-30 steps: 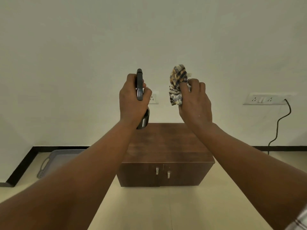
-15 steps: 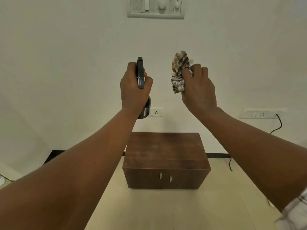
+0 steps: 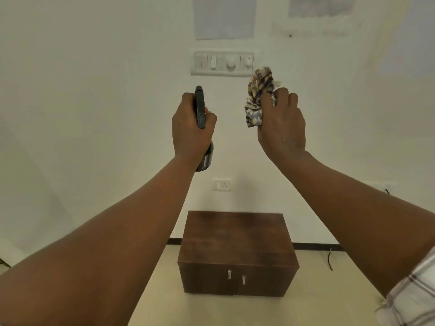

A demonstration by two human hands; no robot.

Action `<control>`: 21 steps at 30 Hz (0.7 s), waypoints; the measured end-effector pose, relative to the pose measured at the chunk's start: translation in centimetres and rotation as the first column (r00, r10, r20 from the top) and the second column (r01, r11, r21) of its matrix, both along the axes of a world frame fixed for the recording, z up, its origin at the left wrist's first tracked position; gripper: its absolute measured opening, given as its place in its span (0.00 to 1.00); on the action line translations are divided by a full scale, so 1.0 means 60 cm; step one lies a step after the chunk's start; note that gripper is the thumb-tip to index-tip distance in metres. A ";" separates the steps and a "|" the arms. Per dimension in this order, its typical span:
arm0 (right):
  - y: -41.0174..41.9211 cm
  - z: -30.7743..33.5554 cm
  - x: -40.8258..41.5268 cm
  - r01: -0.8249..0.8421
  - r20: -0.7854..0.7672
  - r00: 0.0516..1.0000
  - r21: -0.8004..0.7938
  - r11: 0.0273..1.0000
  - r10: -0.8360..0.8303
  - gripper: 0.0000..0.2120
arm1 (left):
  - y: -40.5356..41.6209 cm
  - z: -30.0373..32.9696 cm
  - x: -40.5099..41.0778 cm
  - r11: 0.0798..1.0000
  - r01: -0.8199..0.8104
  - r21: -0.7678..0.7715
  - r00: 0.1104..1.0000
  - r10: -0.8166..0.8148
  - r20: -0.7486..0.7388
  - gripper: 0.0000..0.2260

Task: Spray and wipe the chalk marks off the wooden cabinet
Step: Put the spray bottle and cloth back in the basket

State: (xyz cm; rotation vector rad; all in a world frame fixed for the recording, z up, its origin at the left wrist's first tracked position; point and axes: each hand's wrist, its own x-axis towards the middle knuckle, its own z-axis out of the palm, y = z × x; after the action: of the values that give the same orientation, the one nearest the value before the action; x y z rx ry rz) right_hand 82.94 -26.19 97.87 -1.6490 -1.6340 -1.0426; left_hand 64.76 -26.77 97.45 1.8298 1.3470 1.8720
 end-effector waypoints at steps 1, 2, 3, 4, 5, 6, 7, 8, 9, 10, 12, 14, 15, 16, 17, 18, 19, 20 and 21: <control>-0.002 0.022 -0.006 0.006 -0.008 1.000 0.015 1.000 -0.006 0.23 | -0.001 0.021 -0.003 1.000 -0.001 0.013 1.000 0.001 0.002 0.06; -0.004 0.039 -0.011 0.004 -0.020 1.000 0.025 1.000 -0.003 0.23 | -0.003 0.038 -0.004 1.000 -0.005 0.022 1.000 0.005 0.001 0.06; -0.005 0.055 -0.016 -0.003 -0.034 0.999 0.034 0.999 0.004 0.23 | -0.003 0.055 -0.006 1.000 -0.011 0.028 1.000 0.011 0.004 0.06; -0.006 0.072 -0.022 -0.018 -0.044 0.999 0.043 0.999 0.020 0.23 | -0.004 0.072 -0.009 0.999 -0.020 0.037 1.000 0.020 0.011 0.06; -0.008 0.083 -0.026 -0.033 -0.053 0.998 0.049 0.998 0.036 0.23 | -0.005 0.086 -0.011 0.999 -0.029 0.043 0.999 0.029 0.015 0.06; -0.010 0.094 -0.030 -0.044 -0.061 0.997 0.063 0.997 0.048 0.23 | -0.006 0.100 -0.015 0.998 -0.038 0.051 0.999 0.037 0.018 0.06; -0.010 0.104 -0.034 -0.054 -0.068 0.996 0.071 0.996 0.059 0.24 | -0.007 0.113 -0.020 0.997 -0.045 0.060 0.999 0.044 0.018 0.06; -0.010 0.108 -0.035 -0.056 -0.078 0.995 0.078 0.995 0.062 0.25 | -0.007 0.120 -0.021 0.997 -0.044 0.064 0.999 0.043 0.020 0.06; -0.007 0.113 -0.038 -0.062 -0.088 0.994 0.085 0.994 0.070 0.26 | -0.006 0.129 -0.026 0.996 -0.044 0.071 0.999 0.042 0.023 0.06; -0.005 0.115 -0.040 -0.067 -0.092 0.993 0.093 0.993 0.076 0.27 | -0.005 0.135 -0.030 0.996 -0.043 0.075 0.999 0.042 0.022 0.06; 0.001 0.119 -0.046 -0.075 -0.098 0.991 0.115 0.991 0.086 0.31 | 0.000 0.142 -0.040 0.995 -0.054 0.081 0.998 0.053 0.024 0.05; 0.006 0.120 -0.050 -0.077 -0.110 0.990 0.131 0.988 0.091 0.34 | 0.009 0.144 -0.049 0.994 -0.074 0.075 0.997 0.071 0.036 0.06; 0.009 0.121 -0.052 -0.072 -0.111 0.990 0.137 0.988 0.087 0.34 | 0.015 0.144 -0.052 0.994 -0.082 0.070 0.996 0.079 0.044 0.06; 0.015 0.121 -0.056 -0.065 -0.111 0.991 0.137 0.988 0.081 0.35 | 0.022 0.143 -0.057 0.994 -0.092 0.062 0.995 0.089 0.050 0.06; 0.019 0.120 -0.058 -0.062 -0.109 0.991 0.132 0.989 0.077 0.34 | 0.028 0.141 -0.061 0.993 -0.100 0.057 0.994 0.097 0.054 0.06; 0.023 0.119 -0.061 -0.063 -0.106 0.991 0.130 0.989 0.077 0.34 | 0.033 0.139 -0.064 0.993 -0.104 0.053 0.993 0.101 0.055 0.06; 0.029 0.116 -0.065 -0.064 -0.100 0.992 0.129 0.990 0.077 0.33 | 0.039 0.136 -0.068 0.993 -0.105 0.051 0.993 0.103 0.054 0.06; 0.036 0.114 -0.068 -0.063 -0.095 0.993 0.127 0.990 0.076 0.33 | 0.044 0.134 -0.072 0.993 -0.103 0.050 0.993 0.101 0.053 0.07; 0.043 0.111 -0.075 -0.063 -0.092 0.993 0.123 0.990 0.074 0.33 | 0.048 0.131 -0.077 0.994 -0.100 0.043 0.994 0.098 0.055 0.08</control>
State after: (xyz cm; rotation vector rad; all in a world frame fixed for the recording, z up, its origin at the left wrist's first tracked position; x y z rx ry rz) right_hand 78.46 -23.61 104.54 -1.5300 -1.5245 -0.9916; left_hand 60.12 -23.88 105.33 1.7514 1.4126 2.0021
